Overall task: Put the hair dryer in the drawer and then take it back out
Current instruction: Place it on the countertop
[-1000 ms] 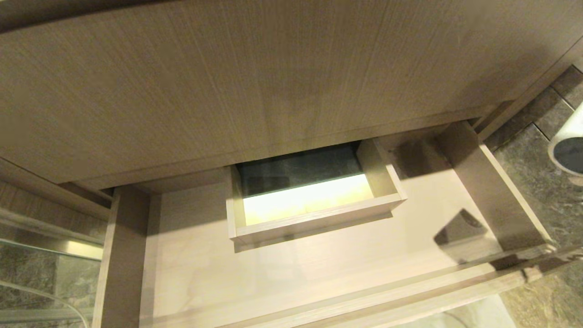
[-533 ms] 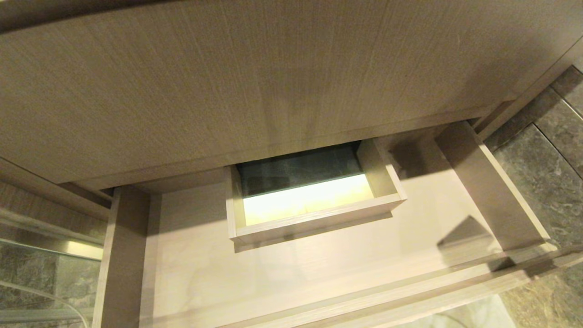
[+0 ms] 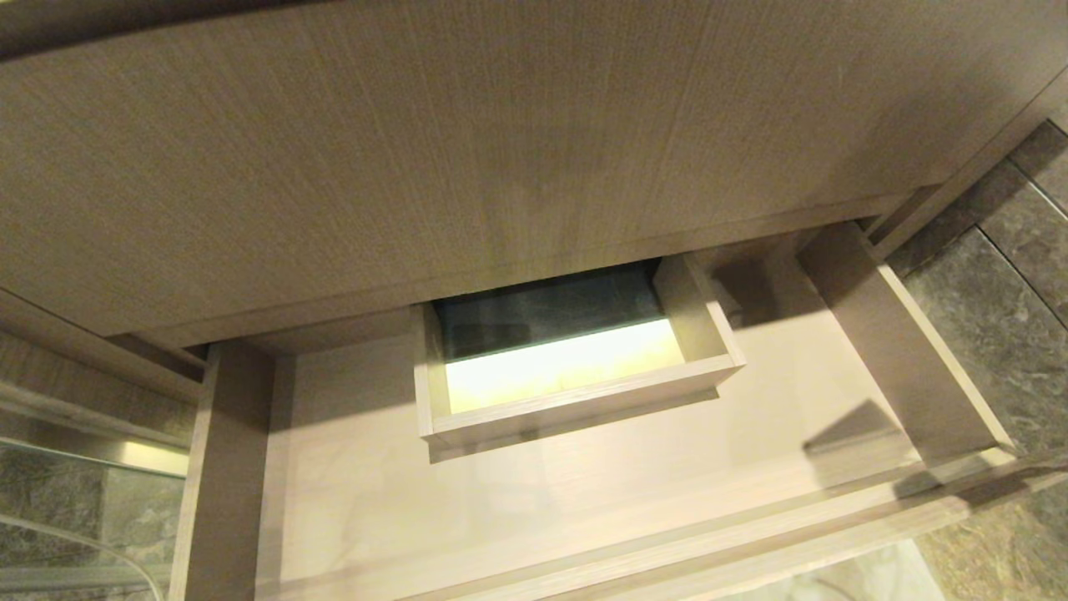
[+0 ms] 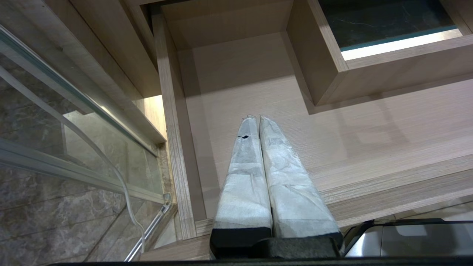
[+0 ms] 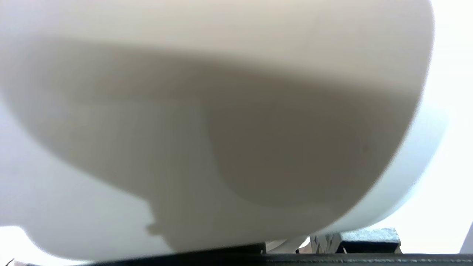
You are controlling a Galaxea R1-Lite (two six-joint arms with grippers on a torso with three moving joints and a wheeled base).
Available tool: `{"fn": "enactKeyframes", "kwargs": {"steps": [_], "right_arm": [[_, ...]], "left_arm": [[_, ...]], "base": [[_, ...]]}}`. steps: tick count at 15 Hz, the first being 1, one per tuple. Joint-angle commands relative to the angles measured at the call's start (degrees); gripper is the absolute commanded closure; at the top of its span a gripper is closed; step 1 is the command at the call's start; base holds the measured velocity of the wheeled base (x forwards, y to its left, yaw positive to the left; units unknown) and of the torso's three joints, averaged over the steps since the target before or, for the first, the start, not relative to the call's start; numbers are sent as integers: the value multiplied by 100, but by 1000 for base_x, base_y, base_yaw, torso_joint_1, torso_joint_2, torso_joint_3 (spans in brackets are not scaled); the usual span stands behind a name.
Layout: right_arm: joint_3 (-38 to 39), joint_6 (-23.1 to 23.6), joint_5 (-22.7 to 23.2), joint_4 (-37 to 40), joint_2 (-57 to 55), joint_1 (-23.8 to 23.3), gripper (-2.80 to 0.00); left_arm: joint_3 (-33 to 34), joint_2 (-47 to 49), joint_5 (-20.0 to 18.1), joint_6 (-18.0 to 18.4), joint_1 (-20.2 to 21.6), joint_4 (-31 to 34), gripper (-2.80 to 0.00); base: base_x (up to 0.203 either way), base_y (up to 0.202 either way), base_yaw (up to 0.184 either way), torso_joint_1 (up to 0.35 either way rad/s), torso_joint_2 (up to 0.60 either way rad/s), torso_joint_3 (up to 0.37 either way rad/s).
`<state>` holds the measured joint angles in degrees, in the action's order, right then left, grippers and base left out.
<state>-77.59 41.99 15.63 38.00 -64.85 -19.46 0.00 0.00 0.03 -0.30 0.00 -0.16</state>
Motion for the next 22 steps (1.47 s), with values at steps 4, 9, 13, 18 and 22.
{"fn": "enactKeyframes", "kwargs": {"steps": [4, 9, 13, 18, 22], "right_arm": [[95, 11, 20, 76, 183, 3, 0], [101, -98, 33, 48, 245, 3, 0], [205, -130, 28, 24, 377, -2, 0], [339, -132, 34, 13, 553, -4, 0], [367, -138, 36, 6, 614, 3, 0]], "left_arm": [[0, 9, 6, -5, 0, -2, 0], [0, 6, 6, -5, 0, -2, 0], [0, 9, 2, -5, 0, -2, 0], [-5, 3, 6, -5, 0, -2, 0], [0, 7, 3, -5, 0, -2, 0]], "base": [[0, 0, 0, 0, 0, 0], [0, 0, 0, 0, 0, 0], [0, 0, 0, 22, -132, -97], [0, 0, 0, 22, -73, -56], [0, 0, 0, 125, -403, -274]]}}
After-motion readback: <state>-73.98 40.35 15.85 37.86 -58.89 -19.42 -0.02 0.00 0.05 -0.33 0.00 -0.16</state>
